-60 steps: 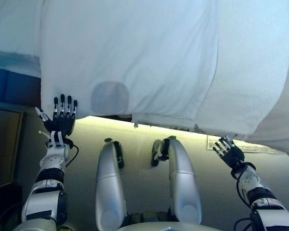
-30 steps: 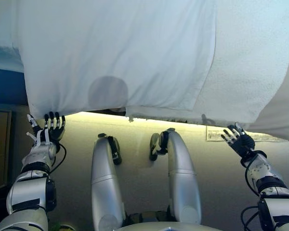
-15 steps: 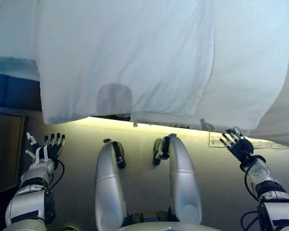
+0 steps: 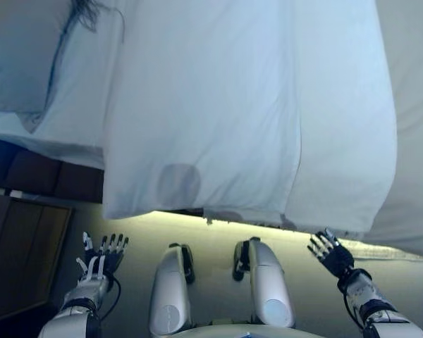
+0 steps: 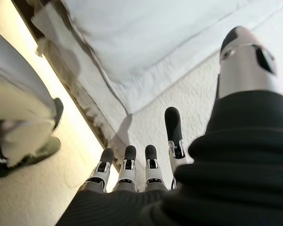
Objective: Make the bed neatly
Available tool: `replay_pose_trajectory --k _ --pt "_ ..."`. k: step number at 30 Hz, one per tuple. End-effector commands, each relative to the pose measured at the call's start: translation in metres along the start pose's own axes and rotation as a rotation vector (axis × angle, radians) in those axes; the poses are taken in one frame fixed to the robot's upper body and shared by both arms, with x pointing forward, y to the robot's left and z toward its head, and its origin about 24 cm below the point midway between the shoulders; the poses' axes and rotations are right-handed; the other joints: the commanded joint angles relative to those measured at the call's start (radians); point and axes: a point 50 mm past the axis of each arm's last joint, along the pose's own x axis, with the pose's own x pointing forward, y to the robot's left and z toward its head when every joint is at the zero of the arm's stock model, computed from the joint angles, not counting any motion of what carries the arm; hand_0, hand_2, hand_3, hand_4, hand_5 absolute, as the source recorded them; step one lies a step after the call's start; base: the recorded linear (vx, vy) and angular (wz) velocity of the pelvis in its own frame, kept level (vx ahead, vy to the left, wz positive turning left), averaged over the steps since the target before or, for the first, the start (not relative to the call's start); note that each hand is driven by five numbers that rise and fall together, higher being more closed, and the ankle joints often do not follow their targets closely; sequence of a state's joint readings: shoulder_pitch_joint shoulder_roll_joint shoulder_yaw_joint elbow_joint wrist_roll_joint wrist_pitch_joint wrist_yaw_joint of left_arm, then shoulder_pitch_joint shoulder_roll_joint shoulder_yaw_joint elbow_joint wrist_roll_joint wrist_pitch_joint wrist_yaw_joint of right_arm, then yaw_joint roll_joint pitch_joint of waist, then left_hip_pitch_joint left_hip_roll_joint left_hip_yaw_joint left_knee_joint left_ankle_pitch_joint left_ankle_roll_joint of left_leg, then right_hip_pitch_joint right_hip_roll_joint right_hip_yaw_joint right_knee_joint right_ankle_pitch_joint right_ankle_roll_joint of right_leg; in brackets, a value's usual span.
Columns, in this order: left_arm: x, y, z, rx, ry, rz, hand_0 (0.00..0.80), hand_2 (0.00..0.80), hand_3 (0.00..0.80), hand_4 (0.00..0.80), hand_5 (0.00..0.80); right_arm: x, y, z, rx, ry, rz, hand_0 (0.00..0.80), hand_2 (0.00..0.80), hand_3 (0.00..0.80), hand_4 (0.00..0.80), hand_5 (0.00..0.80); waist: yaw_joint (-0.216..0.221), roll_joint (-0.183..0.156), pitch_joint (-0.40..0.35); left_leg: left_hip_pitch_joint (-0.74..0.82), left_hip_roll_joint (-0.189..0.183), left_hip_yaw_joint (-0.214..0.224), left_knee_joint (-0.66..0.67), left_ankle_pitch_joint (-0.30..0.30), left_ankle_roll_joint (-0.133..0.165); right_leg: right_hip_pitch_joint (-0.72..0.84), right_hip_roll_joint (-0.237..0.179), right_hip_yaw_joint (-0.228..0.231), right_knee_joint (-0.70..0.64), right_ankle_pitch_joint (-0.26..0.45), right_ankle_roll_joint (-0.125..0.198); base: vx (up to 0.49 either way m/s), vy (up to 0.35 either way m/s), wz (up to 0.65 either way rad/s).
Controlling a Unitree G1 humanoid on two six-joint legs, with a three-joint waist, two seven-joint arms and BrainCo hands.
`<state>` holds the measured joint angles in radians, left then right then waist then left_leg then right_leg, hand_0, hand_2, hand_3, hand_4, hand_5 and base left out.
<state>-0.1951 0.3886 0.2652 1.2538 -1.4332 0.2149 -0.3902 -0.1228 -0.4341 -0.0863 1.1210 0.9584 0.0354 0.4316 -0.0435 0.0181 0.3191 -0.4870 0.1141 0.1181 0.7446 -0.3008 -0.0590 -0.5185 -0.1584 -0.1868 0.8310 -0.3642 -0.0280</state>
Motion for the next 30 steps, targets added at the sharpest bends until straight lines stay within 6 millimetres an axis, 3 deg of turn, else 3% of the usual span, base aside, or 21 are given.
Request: replay_pose_trajectory --k 1,5,11,17,25,30 --pt "-0.011 0.019 -0.002 0.035 0.026 0.024 0.000 0.000 0.000 0.000 0.000 -0.006 -0.009 -0.018 0.004 0.022 -0.024 0.000 0.000 0.000 0.000 0.000 0.025 -0.037 -0.078 0.099 -0.033 0.045 -0.178 0.097 0.024 0.117 -0.052 -0.007 -0.215 0.163 0.066 0.157 -0.065 -0.03" --pt "-0.019 0.033 -0.010 0.076 0.059 0.054 0.000 0.000 0.000 0.000 0.000 -0.013 -0.018 -0.038 -0.076 0.099 -0.073 0.000 0.000 0.000 0.000 0.000 0.033 -0.041 -0.132 0.238 -0.058 0.051 -0.337 0.151 0.024 0.269 -0.024 -0.035 -0.396 0.205 0.074 0.159 -0.076 -0.03" --pt "-0.036 0.067 -0.021 0.389 0.203 0.270 0.000 0.000 0.000 0.000 0.000 -0.029 -0.030 -0.075 -0.091 0.249 -0.151 0.000 0.000 0.000 0.000 0.000 0.033 -0.029 -0.230 0.437 -0.085 0.066 -0.634 0.257 0.019 0.478 0.024 -0.057 -0.688 0.303 0.093 0.152 -0.042 -0.05" --pt "-0.044 0.079 -0.037 0.625 0.401 0.255 0.000 0.000 0.000 0.000 0.000 -0.041 -0.034 -0.103 -0.046 0.341 -0.169 0.000 0.000 0.000 0.000 0.000 0.011 -0.006 -0.270 0.529 -0.093 0.081 -0.802 0.313 0.019 0.547 0.053 -0.042 -0.814 0.366 0.108 0.057 -0.006 -0.09" --pt "-0.047 0.087 -0.059 0.500 0.294 0.306 0.000 0.000 0.000 0.000 0.000 -0.060 -0.047 -0.131 0.026 0.412 -0.373 0.000 0.000 0.000 0.000 0.000 0.010 0.005 -0.296 0.570 -0.109 0.086 -0.825 0.300 0.026 0.592 0.059 -0.041 -0.894 0.403 0.112 0.033 -0.006 -0.08" --pt "-0.053 0.095 -0.092 0.570 0.377 0.343 0.000 0.000 0.000 0.000 0.000 -0.065 -0.040 -0.152 0.033 0.444 -0.397 0.000 0.000 0.000 0.000 0.000 0.025 -0.012 -0.304 0.588 -0.113 0.076 -0.823 0.290 0.037 0.614 0.063 -0.053 -0.898 0.403 0.107 0.042 -0.054 0.00"
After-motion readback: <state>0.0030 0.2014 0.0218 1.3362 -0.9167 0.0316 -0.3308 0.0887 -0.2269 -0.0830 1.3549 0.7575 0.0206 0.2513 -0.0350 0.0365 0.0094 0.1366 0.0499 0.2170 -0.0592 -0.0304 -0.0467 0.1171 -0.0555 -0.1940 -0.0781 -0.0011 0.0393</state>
